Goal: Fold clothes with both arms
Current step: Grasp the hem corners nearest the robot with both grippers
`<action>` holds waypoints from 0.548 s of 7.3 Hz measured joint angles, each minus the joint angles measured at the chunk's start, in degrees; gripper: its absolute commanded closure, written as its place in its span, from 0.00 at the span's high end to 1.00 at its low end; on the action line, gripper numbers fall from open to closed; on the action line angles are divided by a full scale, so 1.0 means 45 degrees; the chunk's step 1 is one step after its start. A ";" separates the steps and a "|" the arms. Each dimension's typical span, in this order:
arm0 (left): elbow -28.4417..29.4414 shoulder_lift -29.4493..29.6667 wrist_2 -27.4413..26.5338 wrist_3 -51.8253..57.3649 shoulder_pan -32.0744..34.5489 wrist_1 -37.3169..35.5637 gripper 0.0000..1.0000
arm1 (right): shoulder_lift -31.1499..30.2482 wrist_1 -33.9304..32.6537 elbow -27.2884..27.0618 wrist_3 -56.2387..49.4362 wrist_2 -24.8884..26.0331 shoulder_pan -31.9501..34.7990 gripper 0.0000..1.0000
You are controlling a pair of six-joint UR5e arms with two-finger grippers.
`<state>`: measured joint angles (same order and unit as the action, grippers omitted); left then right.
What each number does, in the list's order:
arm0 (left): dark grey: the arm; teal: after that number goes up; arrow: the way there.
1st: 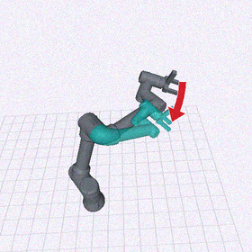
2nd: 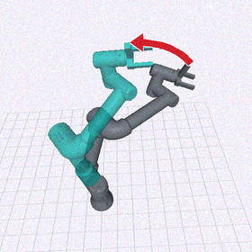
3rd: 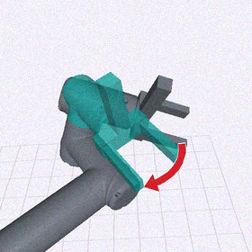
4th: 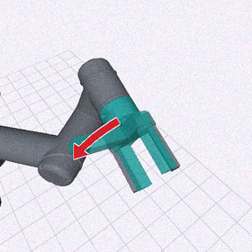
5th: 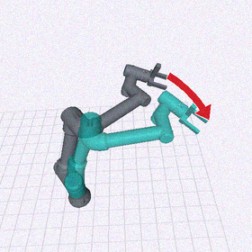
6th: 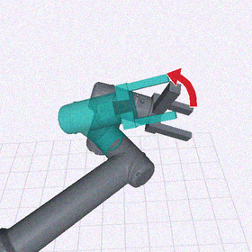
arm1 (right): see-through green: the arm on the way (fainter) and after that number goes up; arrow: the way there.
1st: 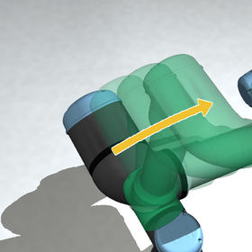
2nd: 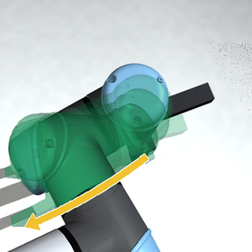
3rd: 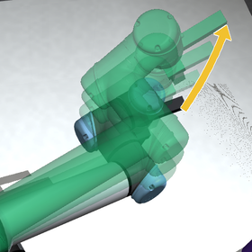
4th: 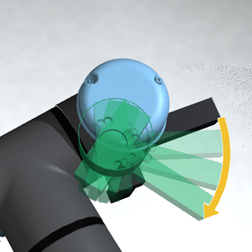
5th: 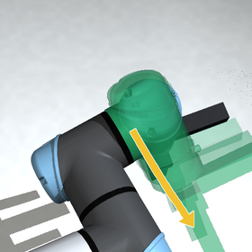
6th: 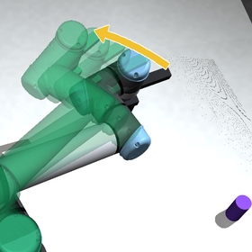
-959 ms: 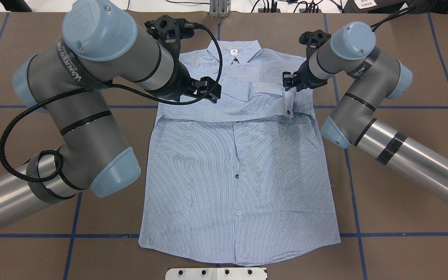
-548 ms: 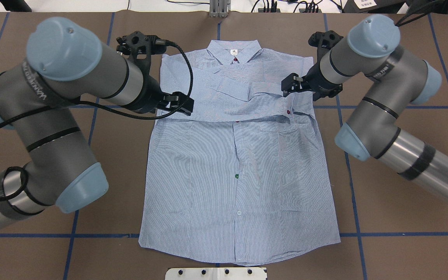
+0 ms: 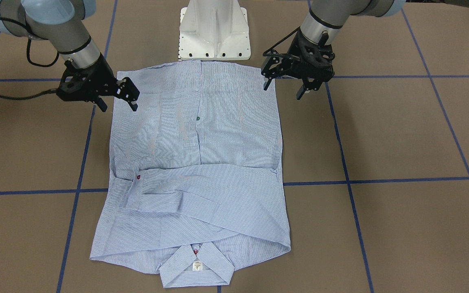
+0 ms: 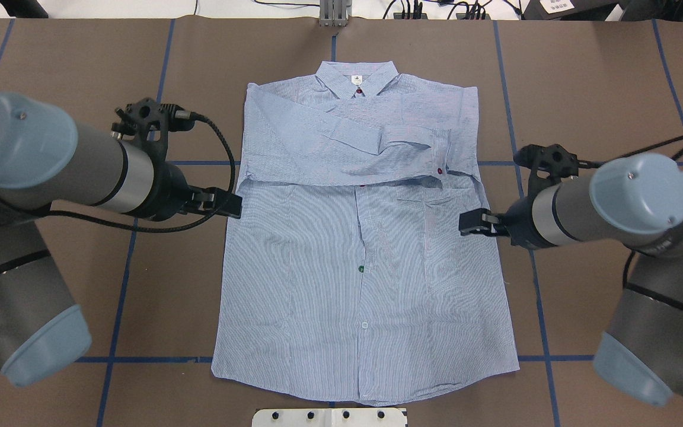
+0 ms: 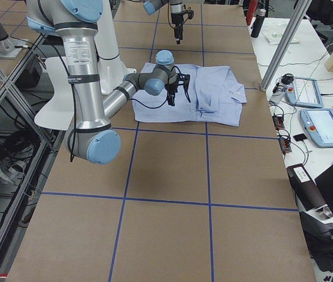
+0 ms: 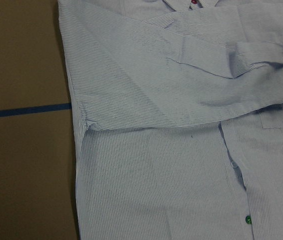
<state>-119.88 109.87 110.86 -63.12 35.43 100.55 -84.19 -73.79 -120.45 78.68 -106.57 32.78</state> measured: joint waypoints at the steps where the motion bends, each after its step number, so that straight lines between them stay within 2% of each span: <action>1: -0.0358 -0.0921 -0.0395 -0.0442 -0.0517 0.0791 1.00 | -0.0970 0.0051 -0.0898 0.0548 0.0446 -0.0678 1.00; 2: -0.0547 -0.1708 -0.0819 -0.1003 -0.1135 0.1579 1.00 | -0.1623 0.0097 -0.1518 0.1249 0.1182 -0.1552 1.00; 4: -0.0643 -0.2643 -0.2252 -0.2666 -0.2847 0.2463 1.00 | -0.2083 0.0124 -0.1972 0.2558 0.2897 -0.3311 1.00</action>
<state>-122.78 97.98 100.73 -75.11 22.62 111.64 -93.57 -73.23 -129.33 90.19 -93.53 17.88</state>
